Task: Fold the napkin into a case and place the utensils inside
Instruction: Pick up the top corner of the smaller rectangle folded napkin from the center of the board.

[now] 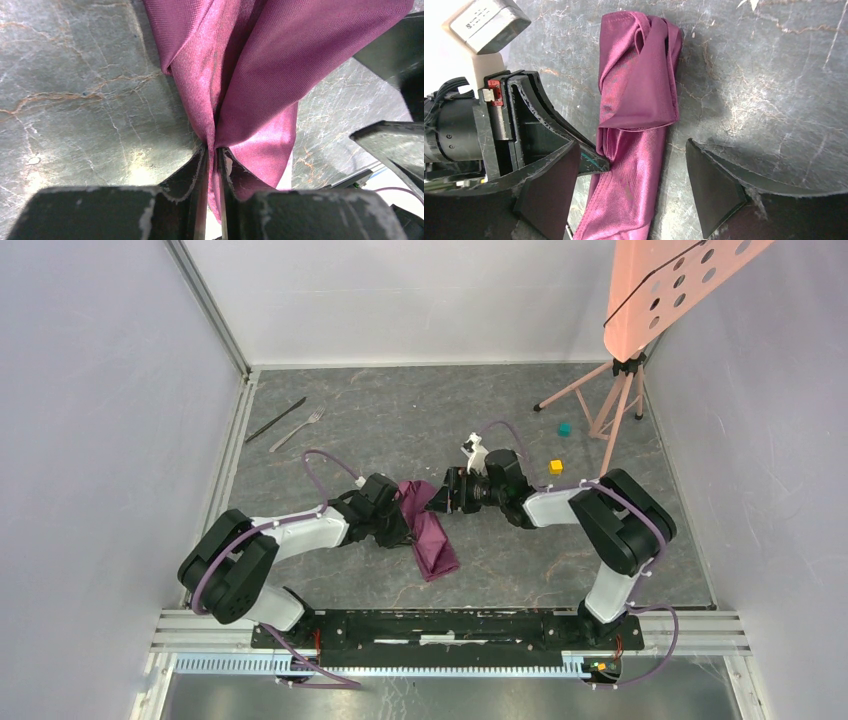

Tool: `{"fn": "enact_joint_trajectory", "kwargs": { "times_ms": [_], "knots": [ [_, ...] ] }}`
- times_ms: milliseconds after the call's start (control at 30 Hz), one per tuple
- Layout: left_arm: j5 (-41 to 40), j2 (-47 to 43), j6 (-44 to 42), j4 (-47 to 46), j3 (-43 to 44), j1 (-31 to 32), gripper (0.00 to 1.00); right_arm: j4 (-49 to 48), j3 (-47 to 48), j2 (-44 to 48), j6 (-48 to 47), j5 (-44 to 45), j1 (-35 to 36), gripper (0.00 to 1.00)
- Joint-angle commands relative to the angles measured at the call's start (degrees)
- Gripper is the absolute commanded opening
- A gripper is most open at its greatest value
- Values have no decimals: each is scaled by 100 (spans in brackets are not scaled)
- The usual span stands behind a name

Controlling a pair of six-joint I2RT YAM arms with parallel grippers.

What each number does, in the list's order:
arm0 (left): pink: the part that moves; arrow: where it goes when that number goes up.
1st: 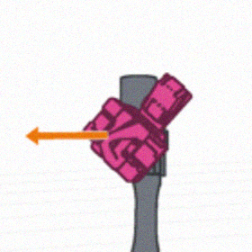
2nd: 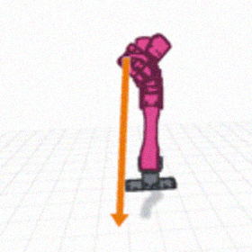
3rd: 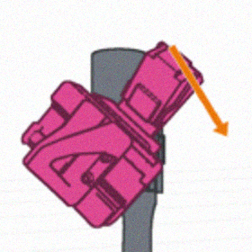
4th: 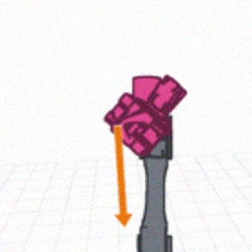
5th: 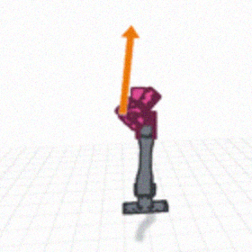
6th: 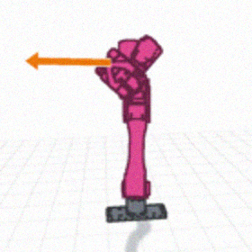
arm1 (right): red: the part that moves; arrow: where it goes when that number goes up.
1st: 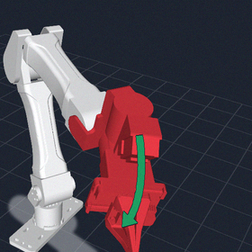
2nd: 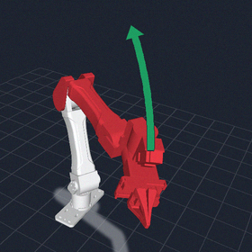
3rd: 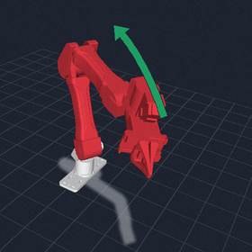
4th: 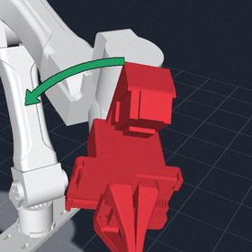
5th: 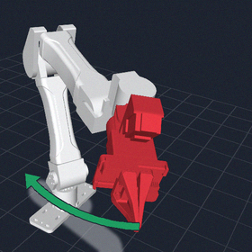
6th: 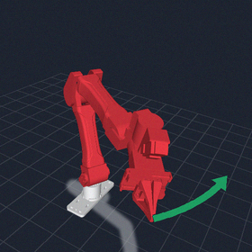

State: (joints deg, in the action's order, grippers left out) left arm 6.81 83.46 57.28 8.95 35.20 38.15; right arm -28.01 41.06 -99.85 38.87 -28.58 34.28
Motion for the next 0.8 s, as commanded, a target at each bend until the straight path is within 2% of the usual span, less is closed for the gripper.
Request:
{"fn": "enact_joint_trajectory", "kwargs": {
  "times_ms": [0, 167, 367, 600, 667, 767],
  "knots": [
    [-347, -32, 100, 396, -122, 44, 19, -1267, -133, -295, 457, -400, -79, 80],
    [-364, -34, 78, 406, -118, 69, 18, -1595, -99, -485, 555, -403, -143, 64],
    [-393, -49, 38, 416, -93, 107, 17, -1951, 18, -773, 765, -533, -150, 58],
    [-421, -10, -15, 452, -48, 137, 17, -1985, 143, -904, 735, -499, -150, 45],
    [-420, -10, -40, 458, -40, 147, 16, -1978, 190, -913, 726, -483, -154, 39],
    [-418, -14, -74, 491, -15, 153, 16, -1963, 251, -913, 731, -483, -152, 24]
  ]
}}
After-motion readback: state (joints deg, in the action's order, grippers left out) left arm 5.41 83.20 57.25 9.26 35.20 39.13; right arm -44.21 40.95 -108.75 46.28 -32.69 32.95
